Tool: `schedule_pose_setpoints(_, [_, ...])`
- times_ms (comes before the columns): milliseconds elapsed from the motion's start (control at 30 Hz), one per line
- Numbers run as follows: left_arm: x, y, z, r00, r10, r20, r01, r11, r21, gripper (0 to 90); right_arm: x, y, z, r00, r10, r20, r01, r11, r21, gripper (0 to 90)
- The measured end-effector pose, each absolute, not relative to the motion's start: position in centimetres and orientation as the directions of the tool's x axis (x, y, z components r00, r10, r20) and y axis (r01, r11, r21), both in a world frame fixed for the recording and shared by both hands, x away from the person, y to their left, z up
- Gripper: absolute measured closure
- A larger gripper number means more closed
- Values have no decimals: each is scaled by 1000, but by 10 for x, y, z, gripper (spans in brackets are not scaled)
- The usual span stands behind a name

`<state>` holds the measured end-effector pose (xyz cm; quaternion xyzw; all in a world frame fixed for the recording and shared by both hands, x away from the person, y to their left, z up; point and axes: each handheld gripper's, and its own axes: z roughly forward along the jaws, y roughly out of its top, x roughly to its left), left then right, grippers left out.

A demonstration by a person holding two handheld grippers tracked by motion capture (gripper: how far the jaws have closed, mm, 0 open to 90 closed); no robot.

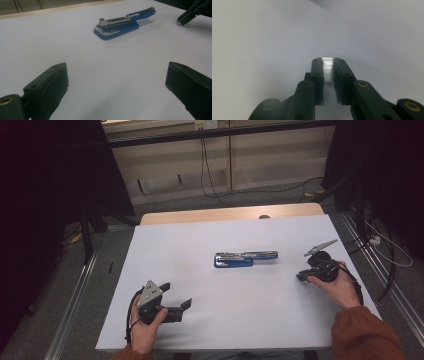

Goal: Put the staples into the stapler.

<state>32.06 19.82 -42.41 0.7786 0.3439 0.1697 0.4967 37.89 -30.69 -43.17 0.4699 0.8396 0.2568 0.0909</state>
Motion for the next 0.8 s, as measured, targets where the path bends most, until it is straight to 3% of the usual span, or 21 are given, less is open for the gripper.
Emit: schedule_pose_setpoints(800, [322, 198, -424, 710, 700, -76, 365, -273, 890, 48, 375, -300, -422, -590, 795, 141, 670, 385, 635, 793])
